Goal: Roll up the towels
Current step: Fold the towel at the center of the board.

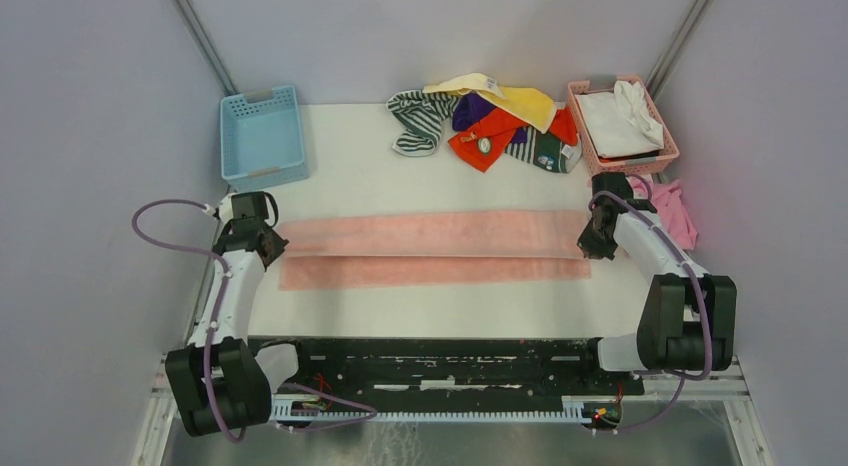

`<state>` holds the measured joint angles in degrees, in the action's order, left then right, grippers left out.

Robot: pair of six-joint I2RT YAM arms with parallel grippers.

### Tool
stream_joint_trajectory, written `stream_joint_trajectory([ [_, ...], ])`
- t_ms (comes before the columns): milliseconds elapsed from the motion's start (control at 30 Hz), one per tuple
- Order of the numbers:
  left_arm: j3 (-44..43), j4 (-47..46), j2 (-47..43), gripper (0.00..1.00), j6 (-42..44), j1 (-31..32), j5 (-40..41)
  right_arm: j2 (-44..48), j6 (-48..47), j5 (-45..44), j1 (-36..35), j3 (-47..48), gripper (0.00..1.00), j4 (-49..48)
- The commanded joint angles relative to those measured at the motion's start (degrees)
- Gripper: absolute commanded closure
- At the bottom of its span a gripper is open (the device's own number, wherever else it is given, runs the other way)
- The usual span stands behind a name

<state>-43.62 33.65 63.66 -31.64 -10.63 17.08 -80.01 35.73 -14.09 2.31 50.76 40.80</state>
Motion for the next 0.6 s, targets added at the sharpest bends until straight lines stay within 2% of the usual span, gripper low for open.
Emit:
stream_joint_trajectory([
  [0, 2.73, 0.90, -3.35, 0.97, -6.69, -1.40, 5.02, 2.95, 1.49, -3.84, 0.51, -1.33, 1.00, -0.12],
  [233, 6.12, 0.93, -1.40, 0.97, -12.18, -1.82, 2.85, 0.87, 2.49, -3.94, 0.76, -2.30, 1.00, 0.34],
  [433, -1.25, 5.01, -1.34, 0.97, -9.92, -3.05, 7.16, 4.21, 2.03, -3.81, 0.86, 1.60, 1.00, 3.27],
  [567, -1.20, 6.46, -4.96, 0.97, -11.00, -3.23, 7.86, 7.23, 2.72, -3.82, 0.98, 1.76, 1.00, 5.62],
])
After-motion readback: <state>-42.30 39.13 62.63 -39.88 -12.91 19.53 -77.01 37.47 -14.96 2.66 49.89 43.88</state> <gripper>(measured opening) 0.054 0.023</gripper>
